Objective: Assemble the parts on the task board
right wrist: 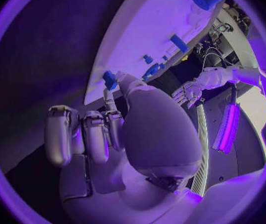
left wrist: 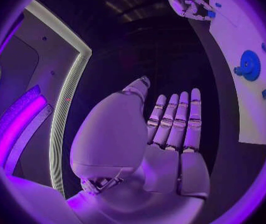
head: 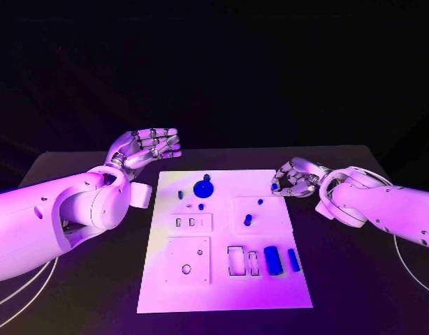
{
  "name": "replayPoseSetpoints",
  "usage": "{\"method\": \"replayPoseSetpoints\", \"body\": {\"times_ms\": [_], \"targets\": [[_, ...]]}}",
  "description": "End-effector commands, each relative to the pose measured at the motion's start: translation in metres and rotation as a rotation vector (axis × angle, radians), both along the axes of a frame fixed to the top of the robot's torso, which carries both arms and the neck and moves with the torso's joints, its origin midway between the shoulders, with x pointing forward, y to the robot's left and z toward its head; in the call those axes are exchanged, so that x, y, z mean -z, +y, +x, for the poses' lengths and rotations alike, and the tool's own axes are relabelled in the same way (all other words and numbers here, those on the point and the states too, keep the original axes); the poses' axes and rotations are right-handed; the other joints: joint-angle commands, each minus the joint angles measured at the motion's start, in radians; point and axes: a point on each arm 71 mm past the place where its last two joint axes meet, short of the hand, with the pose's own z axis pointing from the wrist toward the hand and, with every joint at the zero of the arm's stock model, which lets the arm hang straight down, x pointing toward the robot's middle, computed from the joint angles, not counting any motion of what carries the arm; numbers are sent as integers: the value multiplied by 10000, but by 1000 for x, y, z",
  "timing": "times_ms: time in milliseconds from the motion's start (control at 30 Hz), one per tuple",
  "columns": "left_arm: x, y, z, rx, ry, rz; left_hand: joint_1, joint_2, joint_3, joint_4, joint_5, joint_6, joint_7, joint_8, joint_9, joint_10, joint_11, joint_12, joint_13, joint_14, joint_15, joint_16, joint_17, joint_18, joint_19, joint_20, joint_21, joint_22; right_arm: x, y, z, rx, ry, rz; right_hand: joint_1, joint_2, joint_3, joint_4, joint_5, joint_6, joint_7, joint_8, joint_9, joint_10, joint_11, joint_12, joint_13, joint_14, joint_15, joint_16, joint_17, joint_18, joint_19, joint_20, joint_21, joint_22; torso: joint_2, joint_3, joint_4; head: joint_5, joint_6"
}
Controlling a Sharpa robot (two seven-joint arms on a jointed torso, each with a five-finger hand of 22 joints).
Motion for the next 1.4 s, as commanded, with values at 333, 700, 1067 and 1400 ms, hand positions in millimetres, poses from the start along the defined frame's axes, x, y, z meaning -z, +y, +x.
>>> {"method": "replayPoseSetpoints", "body": {"times_ms": [333, 700, 1067, 1400], "targets": [[-1, -2, 0, 130, -95, -26, 85, -46, 31, 10, -58, -93, 616, -63, -16, -88, 15, -59, -11, -46, 57, -54, 16, 39, -27, 21, -32, -10, 0, 1, 0, 47, -101, -133, -8, 137, 210, -25, -87, 210, -66, 122, 23, 368, -117, 104, 1830, 1060, -94, 39, 2631, -115, 88, -96, 88, 1391, -2, -7, 2, 0, -35], [-1, -1, 0, 133, -92, -26, 89, -40, 34, 10, -58, -96, 619, -69, -17, -99, 19, -61, -11, -60, 61, -68, 14, 38, -29, 21, -35, -16, -2, 3, 0, 74, -468, -190, 62, 425, 941, -272, -577, 583, -261, 466, 129, 464, -290, 176, 1917, 1060, -252, 39, 2631, -135, 143, -238, 154, 1474, -4, -7, 13, 1, -52], [-1, -1, 0, 127, -90, -23, 89, -40, 34, 10, -58, -96, 619, -69, -17, -99, 19, -61, -11, -60, 61, -68, 14, 38, -29, 21, -35, -16, -7, 5, -2, 208, -1056, -233, -9, 435, 1115, -365, -478, 619, -304, 569, 170, 489, -336, 193, 1938, 1060, -293, 39, 2631, -151, 180, -283, 206, 1525, -3, -6, -5, 7, -50], [-1, -1, 1, 124, -64, -13, 91, -35, 36, 10, -59, -133, 618, -80, -23, -103, 20, -59, -10, -62, 63, -77, 15, 37, -30, 22, -37, -22, -35, 39, -16, -629, -1599, -80, -266, 419, 1182, -311, -506, 596, -319, 638, 199, 472, -351, 162, 1913, 1060, -305, 39, 2631, -160, 203, -302, 231, 1554, -22, -21, -2, 1, -83]]}}
